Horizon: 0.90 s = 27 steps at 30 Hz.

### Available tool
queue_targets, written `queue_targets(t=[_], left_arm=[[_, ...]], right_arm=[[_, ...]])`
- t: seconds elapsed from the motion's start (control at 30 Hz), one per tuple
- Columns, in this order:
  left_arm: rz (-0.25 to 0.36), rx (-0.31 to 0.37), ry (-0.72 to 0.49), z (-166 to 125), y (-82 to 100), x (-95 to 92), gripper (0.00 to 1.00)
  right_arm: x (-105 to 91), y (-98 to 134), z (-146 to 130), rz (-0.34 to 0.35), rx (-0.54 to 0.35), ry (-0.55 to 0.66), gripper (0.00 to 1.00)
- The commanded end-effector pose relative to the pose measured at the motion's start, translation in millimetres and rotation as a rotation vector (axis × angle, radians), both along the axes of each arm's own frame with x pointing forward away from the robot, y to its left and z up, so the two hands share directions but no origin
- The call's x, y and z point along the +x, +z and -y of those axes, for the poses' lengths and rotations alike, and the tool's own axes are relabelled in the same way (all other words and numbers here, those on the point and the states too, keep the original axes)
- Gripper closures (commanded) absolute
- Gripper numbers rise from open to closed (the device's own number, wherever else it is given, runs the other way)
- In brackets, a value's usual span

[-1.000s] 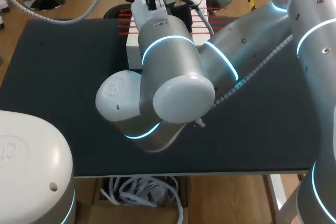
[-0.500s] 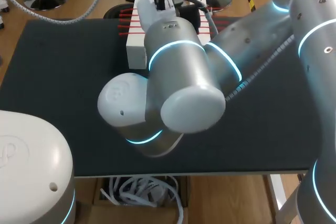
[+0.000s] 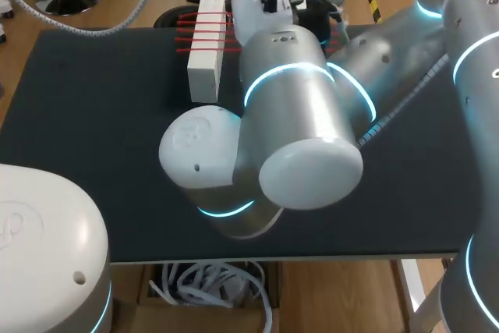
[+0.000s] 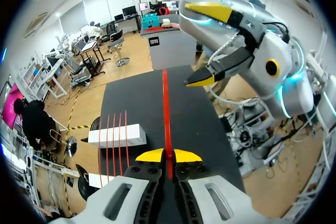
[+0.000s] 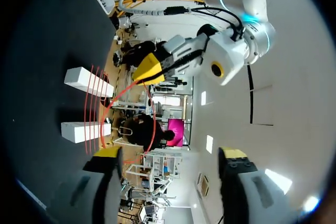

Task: Grab the tape and strap the tape.

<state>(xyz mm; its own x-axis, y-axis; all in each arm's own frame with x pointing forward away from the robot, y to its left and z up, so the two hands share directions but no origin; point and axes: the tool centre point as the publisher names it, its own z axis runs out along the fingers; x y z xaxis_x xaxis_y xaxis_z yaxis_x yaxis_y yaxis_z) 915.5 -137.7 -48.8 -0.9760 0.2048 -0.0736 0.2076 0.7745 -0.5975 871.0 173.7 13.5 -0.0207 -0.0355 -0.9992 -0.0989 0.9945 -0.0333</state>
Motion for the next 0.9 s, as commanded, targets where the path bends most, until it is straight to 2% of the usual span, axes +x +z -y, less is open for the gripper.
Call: queue_targets(t=[0.03, 0.37, 0.7, 0.9], left_arm=[[0.000, 0.003, 0.001, -0.5, 0.8, -0.7, 1.00], [0.000, 0.003, 0.001, -0.5, 0.8, -0.7, 1.00], [0.000, 0.003, 0.001, -0.5, 0.8, -0.7, 1.00], [0.000, 0.003, 0.001, -0.5, 0.8, -0.7, 1.00]], right_arm=[[4.8, 9.1, 19.0, -0.013, -0.001, 0.008, 0.00], [14.5, 23.5, 51.3, 0.015, -0.005, -0.021, 0.00], [26.3, 26.6, 79.2, 0.017, -0.022, -0.052, 0.00], [30.9, 27.1, 81.5, 0.008, -0.016, -0.054, 0.00]])
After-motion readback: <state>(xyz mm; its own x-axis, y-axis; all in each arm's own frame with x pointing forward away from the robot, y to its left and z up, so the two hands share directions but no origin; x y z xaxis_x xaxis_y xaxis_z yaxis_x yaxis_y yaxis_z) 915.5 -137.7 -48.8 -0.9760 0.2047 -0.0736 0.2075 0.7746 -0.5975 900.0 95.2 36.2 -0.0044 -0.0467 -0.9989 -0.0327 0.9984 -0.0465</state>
